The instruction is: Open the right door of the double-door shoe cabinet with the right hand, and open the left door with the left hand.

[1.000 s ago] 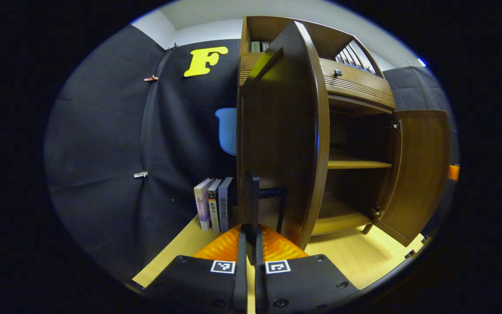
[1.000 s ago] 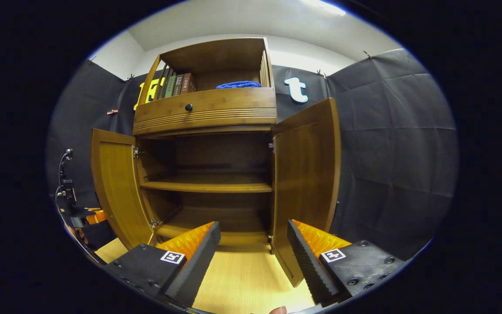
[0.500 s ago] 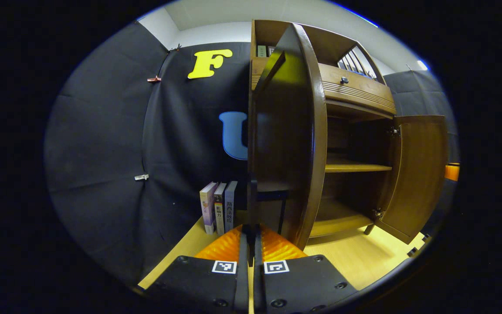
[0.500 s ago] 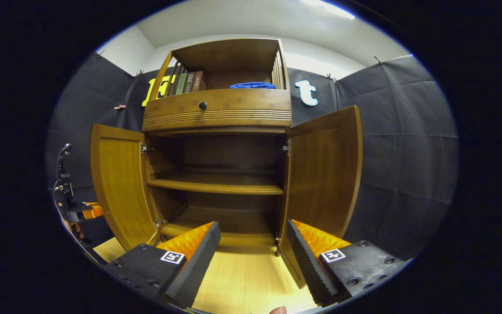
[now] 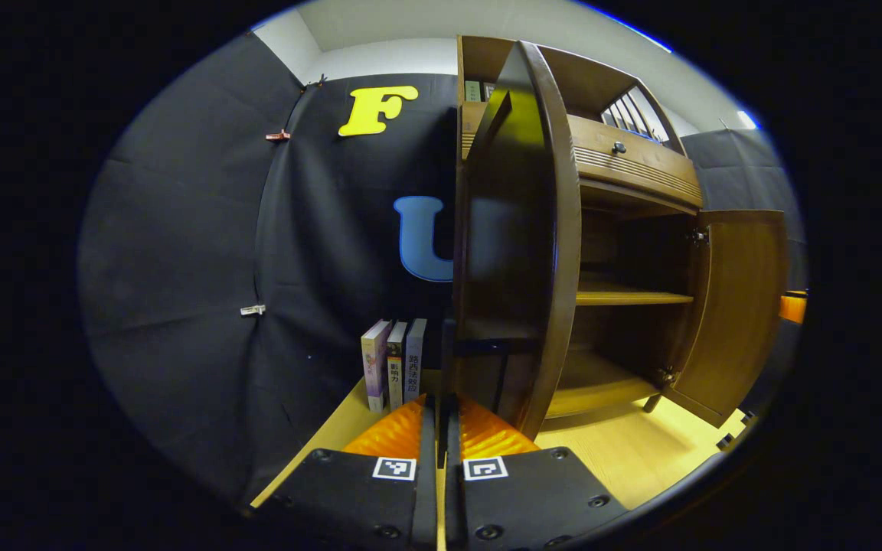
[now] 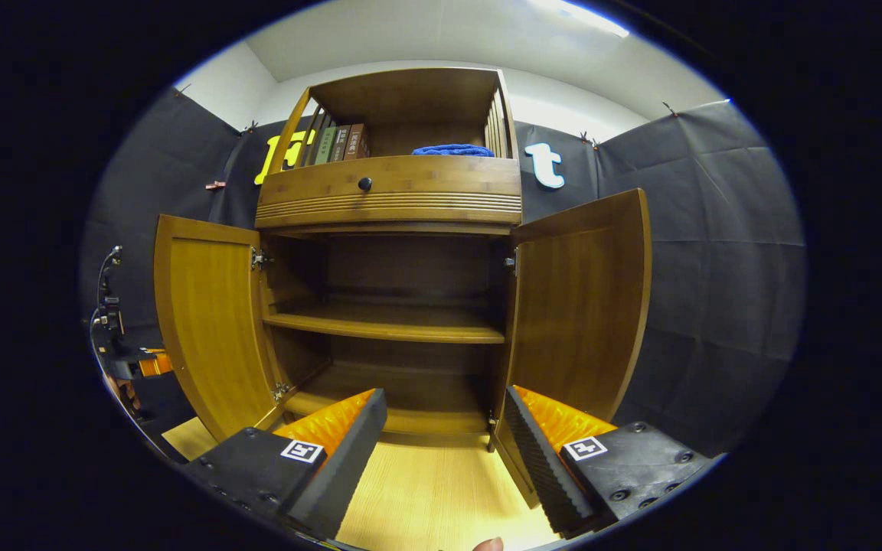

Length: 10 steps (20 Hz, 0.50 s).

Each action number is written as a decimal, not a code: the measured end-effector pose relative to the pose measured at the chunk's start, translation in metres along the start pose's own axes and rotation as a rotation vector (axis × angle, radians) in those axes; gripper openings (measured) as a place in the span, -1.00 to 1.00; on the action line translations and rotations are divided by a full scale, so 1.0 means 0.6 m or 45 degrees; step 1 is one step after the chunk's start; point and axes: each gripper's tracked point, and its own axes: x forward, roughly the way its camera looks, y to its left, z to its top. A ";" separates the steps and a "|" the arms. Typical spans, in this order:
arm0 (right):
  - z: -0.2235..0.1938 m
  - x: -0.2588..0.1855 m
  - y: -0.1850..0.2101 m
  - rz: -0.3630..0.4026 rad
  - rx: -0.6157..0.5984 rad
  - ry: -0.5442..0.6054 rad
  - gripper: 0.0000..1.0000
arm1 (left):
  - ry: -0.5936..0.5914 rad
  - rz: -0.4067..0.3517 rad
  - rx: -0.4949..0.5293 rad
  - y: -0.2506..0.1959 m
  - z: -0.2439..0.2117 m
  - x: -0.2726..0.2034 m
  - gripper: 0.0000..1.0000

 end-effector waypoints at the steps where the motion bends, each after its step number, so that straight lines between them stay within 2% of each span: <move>1: 0.001 0.001 -0.001 0.001 0.002 -0.003 0.92 | -0.003 0.005 -0.003 -0.001 0.000 -0.005 -0.84; 3: 0.005 0.008 -0.004 0.002 0.003 -0.012 0.96 | -0.015 0.017 0.006 -0.003 0.003 -0.018 -0.87; 5: 0.007 0.015 -0.005 0.006 0.011 -0.016 0.92 | -0.019 0.017 0.028 -0.008 0.006 -0.036 -0.88; 10: 0.009 0.028 0.003 0.032 0.032 -0.025 0.94 | -0.035 0.028 0.021 -0.014 0.022 -0.087 -0.84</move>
